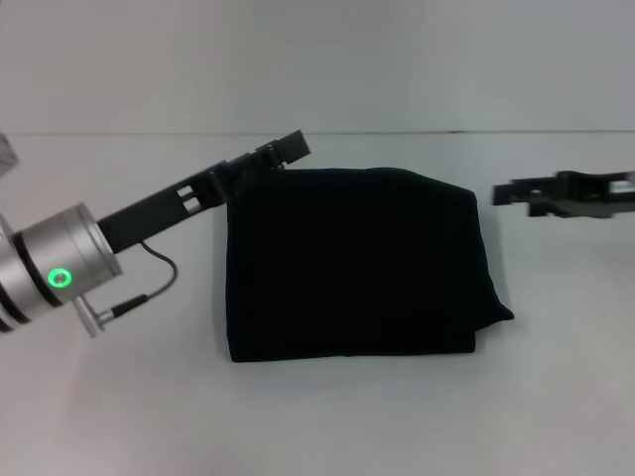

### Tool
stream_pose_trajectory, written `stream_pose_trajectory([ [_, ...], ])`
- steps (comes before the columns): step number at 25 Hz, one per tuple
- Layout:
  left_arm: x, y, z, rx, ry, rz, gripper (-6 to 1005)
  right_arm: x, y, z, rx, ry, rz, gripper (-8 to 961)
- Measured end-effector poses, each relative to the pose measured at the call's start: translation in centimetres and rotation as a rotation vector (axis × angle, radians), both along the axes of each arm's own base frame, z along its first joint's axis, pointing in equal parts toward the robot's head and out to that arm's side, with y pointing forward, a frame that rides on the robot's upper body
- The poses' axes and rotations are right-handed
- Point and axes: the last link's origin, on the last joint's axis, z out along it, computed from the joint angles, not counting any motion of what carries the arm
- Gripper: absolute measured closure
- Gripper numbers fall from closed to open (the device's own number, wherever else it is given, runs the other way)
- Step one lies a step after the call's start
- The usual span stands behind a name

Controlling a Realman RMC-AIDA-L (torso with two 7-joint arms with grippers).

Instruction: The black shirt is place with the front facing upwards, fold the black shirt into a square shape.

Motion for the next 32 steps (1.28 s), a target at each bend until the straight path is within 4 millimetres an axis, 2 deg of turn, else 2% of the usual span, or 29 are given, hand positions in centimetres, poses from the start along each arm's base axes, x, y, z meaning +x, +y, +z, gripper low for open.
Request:
stream_pose_trajectory([
  [6,-1.2,1.0,1.7,0.057,0.124,0.000,92,-2.5,1.7,-3.9,0.031,-0.029,-0.003,102],
  [10,-1.7,1.4,2.7,0.078,0.152,0.005,90,-3.0,2.3,-5.2,0.062,-0.057,-0.019,102],
  [13,-1.8,1.5,3.0,0.084,0.159,0.008,91,-3.0,2.3,-5.6,0.067,-0.060,-0.024,102],
  [25,-2.3,1.8,2.6,0.089,0.174,0.046,90,-1.1,1.7,-4.9,0.071,-0.081,-0.057,102],
  [32,-2.3,1.9,2.2,0.082,0.182,0.062,91,-2.2,1.8,-6.9,0.099,-0.064,-0.059,102],
])
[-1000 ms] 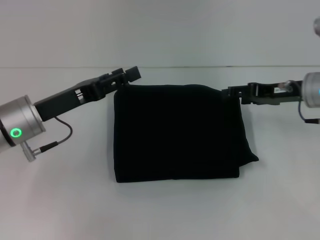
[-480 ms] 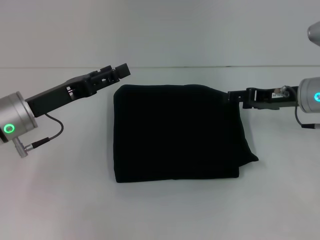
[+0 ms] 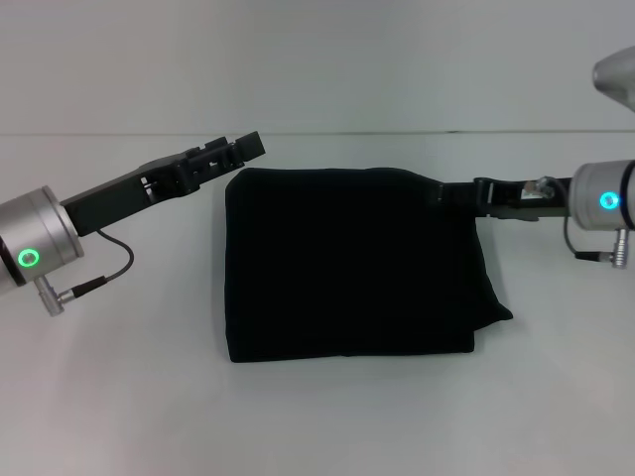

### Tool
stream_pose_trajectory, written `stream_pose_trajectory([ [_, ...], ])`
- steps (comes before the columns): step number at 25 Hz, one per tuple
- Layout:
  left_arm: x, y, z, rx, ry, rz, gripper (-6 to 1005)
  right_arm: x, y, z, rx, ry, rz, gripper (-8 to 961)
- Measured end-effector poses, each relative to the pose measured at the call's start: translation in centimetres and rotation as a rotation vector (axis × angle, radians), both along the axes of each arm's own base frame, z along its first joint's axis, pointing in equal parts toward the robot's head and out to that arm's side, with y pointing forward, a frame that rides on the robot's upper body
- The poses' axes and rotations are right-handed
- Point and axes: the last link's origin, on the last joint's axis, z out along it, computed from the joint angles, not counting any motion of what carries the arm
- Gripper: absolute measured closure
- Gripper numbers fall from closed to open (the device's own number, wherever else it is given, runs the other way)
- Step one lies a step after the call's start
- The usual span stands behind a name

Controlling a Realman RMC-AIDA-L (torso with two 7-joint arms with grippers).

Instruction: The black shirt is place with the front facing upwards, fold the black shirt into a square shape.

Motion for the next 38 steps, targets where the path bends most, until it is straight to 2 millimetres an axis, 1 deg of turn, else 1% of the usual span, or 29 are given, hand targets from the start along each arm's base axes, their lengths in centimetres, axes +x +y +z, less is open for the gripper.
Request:
stream_pose_trajectory([
  [4,-0.2,0.2,0.1,0.011,0.009,0.011,91,-1.1,0.3,-0.9,0.042,0.049,0.012,102],
  [9,-0.5,0.4,0.1,0.023,0.022,0.030,90,-1.8,0.8,-0.6,0.101,0.107,0.029,102],
  [14,-0.7,0.5,0.2,0.029,0.028,0.041,90,-1.7,1.2,-0.6,0.137,0.076,0.042,103],
  [15,-0.7,0.5,0.1,0.030,0.029,0.044,90,-1.5,1.3,-0.5,0.148,0.067,0.041,103],
  [16,-0.8,0.5,0.1,0.030,0.030,0.047,91,-0.8,1.4,0.0,0.177,0.051,0.019,103],
  [17,-0.8,0.5,0.1,0.032,0.032,0.050,91,-0.8,1.4,0.0,0.177,0.051,0.019,103],
  [18,-0.9,0.5,0.1,0.033,0.034,0.053,91,-0.1,1.4,0.4,0.200,0.043,0.001,103],
  [19,-0.9,0.6,0.1,0.034,0.035,0.054,91,1.1,1.5,1.6,0.240,0.032,-0.025,103],
  [20,-0.9,0.6,0.2,0.035,0.036,0.055,91,1.1,1.5,1.6,0.240,0.032,-0.025,103],
  [24,-1.2,1.1,0.4,0.047,0.053,0.077,90,3.0,1.1,4.3,0.279,0.039,-0.047,103],
  [29,-1.8,2.4,0.0,0.045,0.110,0.166,90,3.6,-0.2,6.7,0.212,0.111,-0.004,103],
  [34,-2.7,3.4,-1.0,0.009,0.190,0.269,91,4.2,-2.0,9.1,0.131,0.178,0.029,103],
  [38,-3.2,3.9,-1.8,0.000,0.251,0.327,91,5.2,-3.0,10.6,0.145,0.204,0.011,103],
])
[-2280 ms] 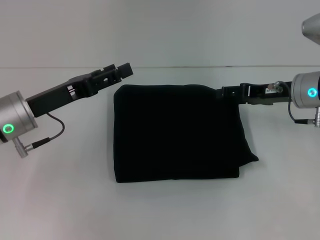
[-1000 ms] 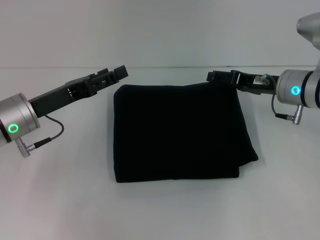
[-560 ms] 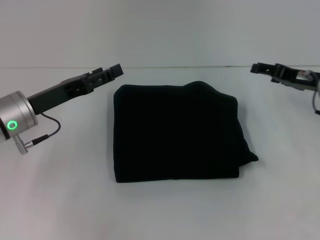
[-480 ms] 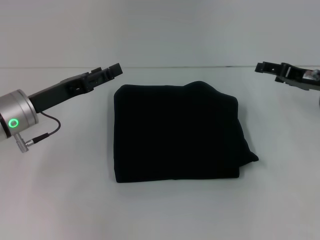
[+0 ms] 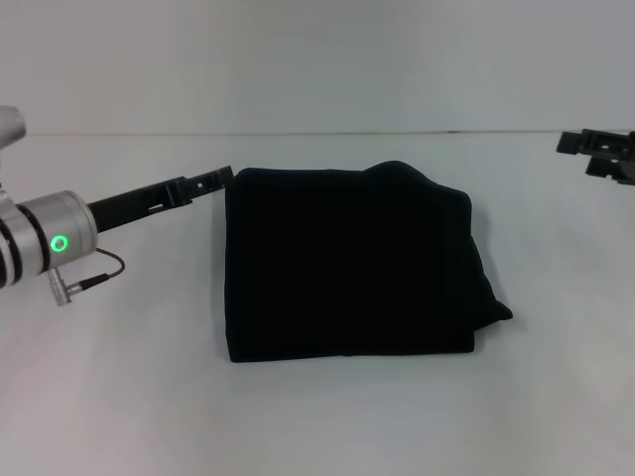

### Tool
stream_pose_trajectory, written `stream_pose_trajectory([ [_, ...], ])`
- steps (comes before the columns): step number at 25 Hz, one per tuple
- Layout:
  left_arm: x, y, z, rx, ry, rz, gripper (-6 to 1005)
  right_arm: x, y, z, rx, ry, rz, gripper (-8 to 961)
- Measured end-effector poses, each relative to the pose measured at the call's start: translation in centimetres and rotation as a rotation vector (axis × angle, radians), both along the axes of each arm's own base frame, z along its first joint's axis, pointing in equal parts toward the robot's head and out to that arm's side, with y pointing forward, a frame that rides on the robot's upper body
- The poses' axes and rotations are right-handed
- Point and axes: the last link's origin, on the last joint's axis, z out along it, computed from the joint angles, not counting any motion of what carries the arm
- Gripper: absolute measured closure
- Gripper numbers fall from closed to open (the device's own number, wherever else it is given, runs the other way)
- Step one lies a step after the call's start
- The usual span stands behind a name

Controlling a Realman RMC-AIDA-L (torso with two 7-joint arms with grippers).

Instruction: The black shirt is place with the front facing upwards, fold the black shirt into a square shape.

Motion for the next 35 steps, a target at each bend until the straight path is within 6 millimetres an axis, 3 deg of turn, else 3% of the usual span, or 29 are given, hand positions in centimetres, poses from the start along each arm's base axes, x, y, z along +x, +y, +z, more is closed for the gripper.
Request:
stream_pose_trajectory([
  [6,0.4,0.5,-1.6,-0.032,0.072,0.030,90,0.7,-0.5,0.6,0.020,0.017,-0.017,103],
  [15,1.5,1.5,-3.7,-0.048,0.169,0.033,91,-0.1,0.1,0.6,0.017,0.026,-0.005,103],
  [35,3.6,1.6,-5.7,-0.102,0.213,-0.034,94,-0.6,0.4,0.3,0.013,0.025,0.003,103],
])
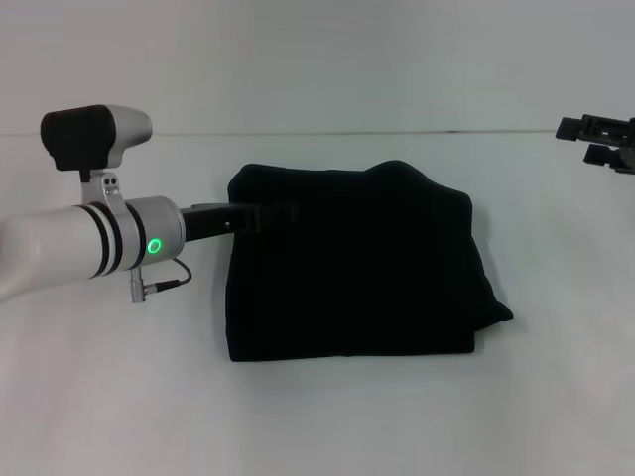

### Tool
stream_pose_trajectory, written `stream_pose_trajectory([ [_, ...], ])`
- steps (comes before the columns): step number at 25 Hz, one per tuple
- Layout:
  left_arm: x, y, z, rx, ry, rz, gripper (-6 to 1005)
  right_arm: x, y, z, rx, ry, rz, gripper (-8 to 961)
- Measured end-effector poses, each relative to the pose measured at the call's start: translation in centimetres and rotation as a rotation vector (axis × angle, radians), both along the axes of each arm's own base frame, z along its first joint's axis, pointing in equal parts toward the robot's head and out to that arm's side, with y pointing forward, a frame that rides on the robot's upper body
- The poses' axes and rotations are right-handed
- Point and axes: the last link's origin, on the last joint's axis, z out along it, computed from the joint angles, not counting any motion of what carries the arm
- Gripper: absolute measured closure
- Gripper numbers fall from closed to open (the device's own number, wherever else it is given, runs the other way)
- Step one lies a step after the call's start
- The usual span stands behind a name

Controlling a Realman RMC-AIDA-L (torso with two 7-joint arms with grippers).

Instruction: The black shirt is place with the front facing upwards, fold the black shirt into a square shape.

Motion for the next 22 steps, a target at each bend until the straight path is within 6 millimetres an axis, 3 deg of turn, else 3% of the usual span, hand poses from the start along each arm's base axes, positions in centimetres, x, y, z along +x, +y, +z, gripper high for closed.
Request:
stream_pose_trajectory([
  [15,1.1,0.7,0.0,0.007,0.011,-0.032,92,0.0,-0.2,-0.3,-0.008,0.002,0.003,103],
  [18,0.4,0.9,0.8,0.030,0.022,-0.019,90,0.1,-0.2,-0.3,-0.008,-0.003,0.004,103],
  [22,-1.1,1.2,3.4,0.093,0.035,-0.008,88,0.4,-0.4,-0.1,0.010,-0.011,0.010,102],
])
